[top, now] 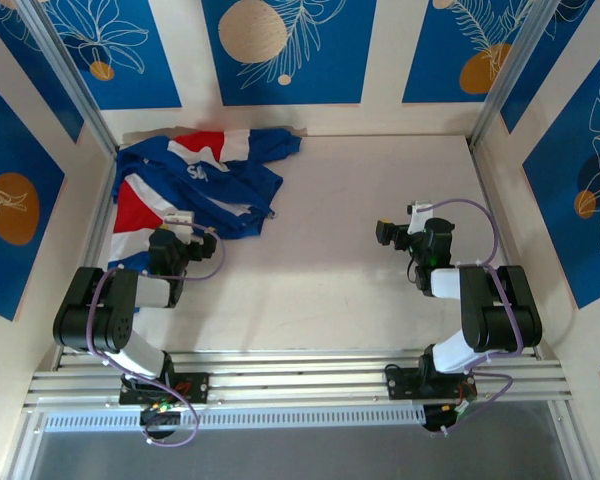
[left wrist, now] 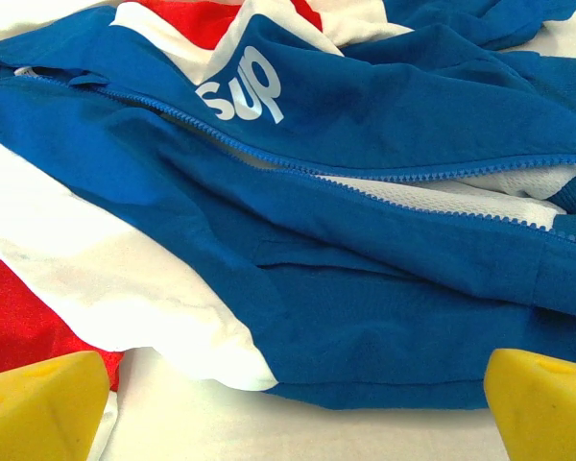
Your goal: Zip up the jacket
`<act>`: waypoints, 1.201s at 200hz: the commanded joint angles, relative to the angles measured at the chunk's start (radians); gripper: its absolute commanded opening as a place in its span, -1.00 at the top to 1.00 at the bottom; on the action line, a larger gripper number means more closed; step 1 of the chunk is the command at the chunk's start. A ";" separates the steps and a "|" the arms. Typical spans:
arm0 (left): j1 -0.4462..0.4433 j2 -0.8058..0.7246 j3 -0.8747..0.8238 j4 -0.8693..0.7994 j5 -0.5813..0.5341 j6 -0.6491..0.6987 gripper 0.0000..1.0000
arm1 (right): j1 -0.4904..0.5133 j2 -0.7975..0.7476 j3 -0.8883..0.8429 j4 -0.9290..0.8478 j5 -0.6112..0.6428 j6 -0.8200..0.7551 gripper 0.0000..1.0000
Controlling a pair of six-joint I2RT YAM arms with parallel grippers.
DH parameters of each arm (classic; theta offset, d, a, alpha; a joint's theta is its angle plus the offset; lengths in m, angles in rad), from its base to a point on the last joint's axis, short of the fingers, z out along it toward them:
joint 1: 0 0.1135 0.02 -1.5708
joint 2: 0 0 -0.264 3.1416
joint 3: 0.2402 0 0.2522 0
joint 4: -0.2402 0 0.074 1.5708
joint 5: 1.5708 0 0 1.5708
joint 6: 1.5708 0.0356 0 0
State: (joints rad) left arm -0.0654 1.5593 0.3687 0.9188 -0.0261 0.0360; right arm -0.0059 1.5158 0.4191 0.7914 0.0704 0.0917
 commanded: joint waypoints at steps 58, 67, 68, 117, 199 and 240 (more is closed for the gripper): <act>0.009 0.005 0.013 0.007 0.011 0.008 -1.00 | -0.003 0.006 0.002 0.003 -0.021 0.009 -0.98; 0.009 0.007 0.018 -0.001 0.009 0.008 -1.00 | -0.003 0.006 0.003 0.004 -0.021 0.010 -0.98; 0.009 0.007 0.018 -0.001 0.009 0.008 -1.00 | -0.003 0.006 0.002 0.003 -0.021 0.010 -0.98; 0.009 -0.029 -0.022 0.046 -0.041 -0.013 -1.00 | -0.009 -0.019 0.011 -0.029 -0.015 0.024 -0.98; 0.007 -0.392 0.006 -0.374 -0.137 -0.101 -0.94 | 0.016 -0.170 0.285 -0.699 -0.057 0.149 -0.98; 0.007 -0.297 0.263 -0.795 0.018 -0.215 -0.69 | 0.132 -0.170 0.448 -1.015 -0.020 0.230 -0.98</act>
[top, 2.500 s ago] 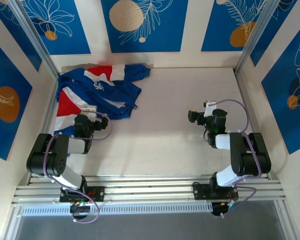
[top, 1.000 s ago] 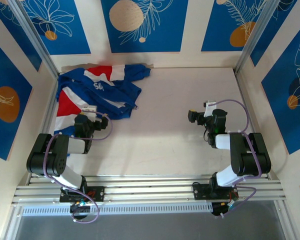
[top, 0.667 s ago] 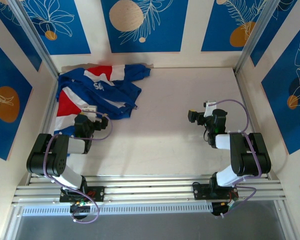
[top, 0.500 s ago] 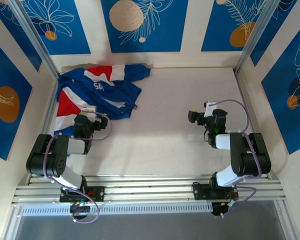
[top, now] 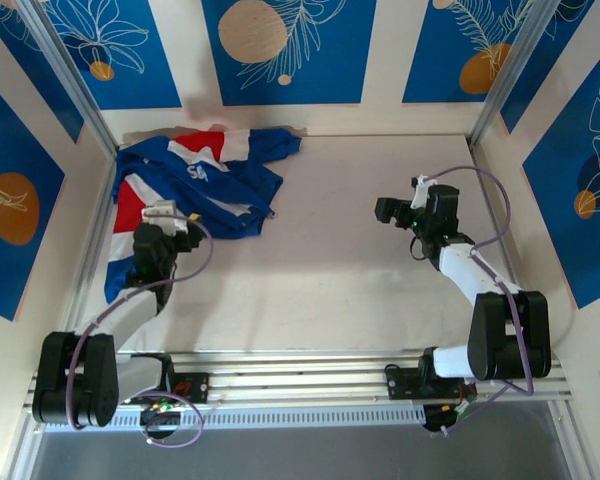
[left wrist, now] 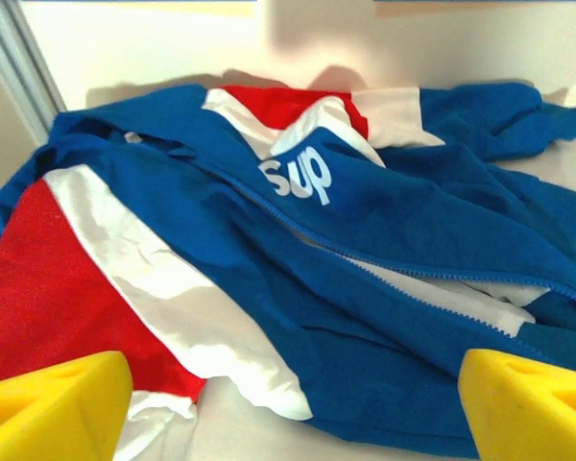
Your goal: Zip up the jacket
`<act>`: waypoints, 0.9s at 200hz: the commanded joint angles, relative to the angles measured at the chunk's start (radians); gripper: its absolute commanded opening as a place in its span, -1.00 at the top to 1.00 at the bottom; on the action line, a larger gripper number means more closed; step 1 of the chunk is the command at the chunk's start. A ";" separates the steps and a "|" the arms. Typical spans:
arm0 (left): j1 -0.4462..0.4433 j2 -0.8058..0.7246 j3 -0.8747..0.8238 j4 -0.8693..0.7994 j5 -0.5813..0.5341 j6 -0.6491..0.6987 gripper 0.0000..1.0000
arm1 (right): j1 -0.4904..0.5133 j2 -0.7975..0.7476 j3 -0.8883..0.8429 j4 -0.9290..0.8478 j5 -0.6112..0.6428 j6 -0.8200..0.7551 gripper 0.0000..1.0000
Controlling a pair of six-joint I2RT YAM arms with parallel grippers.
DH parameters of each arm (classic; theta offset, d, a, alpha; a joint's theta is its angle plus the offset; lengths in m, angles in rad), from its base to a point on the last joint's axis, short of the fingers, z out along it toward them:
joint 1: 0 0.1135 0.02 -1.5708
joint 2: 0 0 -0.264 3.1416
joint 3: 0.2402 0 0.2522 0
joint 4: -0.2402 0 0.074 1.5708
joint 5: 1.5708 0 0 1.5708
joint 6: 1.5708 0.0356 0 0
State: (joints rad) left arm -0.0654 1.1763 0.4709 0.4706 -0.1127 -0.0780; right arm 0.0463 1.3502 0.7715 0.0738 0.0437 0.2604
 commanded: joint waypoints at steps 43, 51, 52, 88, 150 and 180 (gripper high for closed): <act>-0.012 0.354 0.425 -0.520 0.205 -0.262 -0.44 | 0.251 0.061 0.205 -0.422 0.087 0.066 -0.98; -0.022 0.401 0.466 -0.525 0.215 -0.276 -0.41 | 0.267 0.067 0.206 -0.428 0.083 0.093 -0.98; -0.024 0.407 0.472 -0.528 0.214 -0.278 -0.41 | 0.268 0.067 0.206 -0.428 0.082 0.096 -0.98; -0.055 0.658 0.737 -0.729 0.224 -0.327 -0.24 | 0.318 0.079 0.203 -0.452 0.073 0.176 -0.98; -0.220 0.857 0.916 -0.877 0.269 -0.386 -0.03 | 0.345 0.076 0.221 -0.579 0.070 0.237 -0.98; -0.327 0.838 0.844 -0.862 0.249 -0.412 -0.03 | 0.346 0.052 0.219 -0.581 0.089 0.249 -0.96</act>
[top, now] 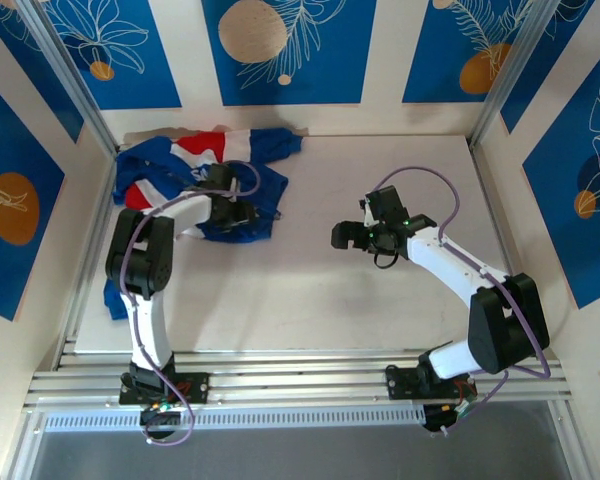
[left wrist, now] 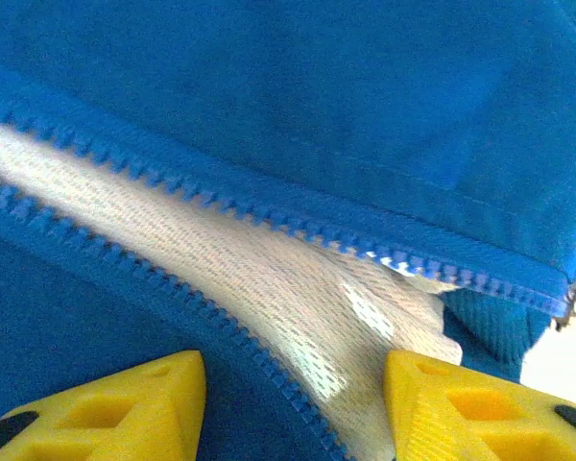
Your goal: Zip up the jacket
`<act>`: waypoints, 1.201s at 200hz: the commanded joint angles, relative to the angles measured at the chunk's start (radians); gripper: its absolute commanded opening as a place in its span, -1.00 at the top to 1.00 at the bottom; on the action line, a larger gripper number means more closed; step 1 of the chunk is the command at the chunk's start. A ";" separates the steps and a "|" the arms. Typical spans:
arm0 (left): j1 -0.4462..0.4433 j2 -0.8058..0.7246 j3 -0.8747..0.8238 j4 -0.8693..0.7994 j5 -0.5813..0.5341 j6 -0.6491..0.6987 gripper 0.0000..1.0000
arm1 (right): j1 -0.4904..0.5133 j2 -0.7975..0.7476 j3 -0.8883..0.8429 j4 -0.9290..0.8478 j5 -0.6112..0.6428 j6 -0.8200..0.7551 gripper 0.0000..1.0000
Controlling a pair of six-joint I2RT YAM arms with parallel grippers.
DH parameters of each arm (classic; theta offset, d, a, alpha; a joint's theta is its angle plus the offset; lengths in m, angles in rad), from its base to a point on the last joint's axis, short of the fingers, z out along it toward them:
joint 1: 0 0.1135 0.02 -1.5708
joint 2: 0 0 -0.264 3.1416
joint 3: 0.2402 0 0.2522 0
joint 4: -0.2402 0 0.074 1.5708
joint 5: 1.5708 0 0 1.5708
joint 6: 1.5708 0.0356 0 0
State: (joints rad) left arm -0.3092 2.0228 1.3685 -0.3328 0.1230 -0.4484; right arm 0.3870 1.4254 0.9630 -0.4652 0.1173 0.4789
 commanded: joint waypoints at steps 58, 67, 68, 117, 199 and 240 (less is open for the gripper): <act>-0.259 -0.270 -0.459 0.039 -0.063 -0.116 -0.05 | 0.046 -0.007 0.042 0.011 -0.061 -0.010 -0.93; -0.266 -0.321 -0.527 0.052 -0.065 -0.136 -0.05 | 0.060 0.019 0.058 0.016 -0.072 -0.022 -0.91; -0.266 -0.327 -0.533 0.053 -0.064 -0.138 -0.05 | 0.061 0.022 0.060 0.016 -0.073 -0.023 -0.91; -0.265 -0.568 -0.692 0.017 -0.094 -0.141 -0.11 | 0.168 0.309 0.324 -0.052 -0.192 -0.153 -0.10; -0.119 -0.841 -0.670 -0.119 -0.166 -0.156 -0.45 | 0.233 0.695 0.649 -0.181 -0.349 -0.161 0.22; 0.041 -0.871 -0.772 -0.019 -0.048 -0.157 -0.35 | 0.230 0.715 0.569 -0.145 -0.380 -0.124 0.22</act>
State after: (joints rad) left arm -0.3454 1.1526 0.6552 -0.3820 0.0036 -0.6067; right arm 0.6151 2.1323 1.5795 -0.5957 -0.1963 0.3267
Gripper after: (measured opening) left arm 0.704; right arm 0.392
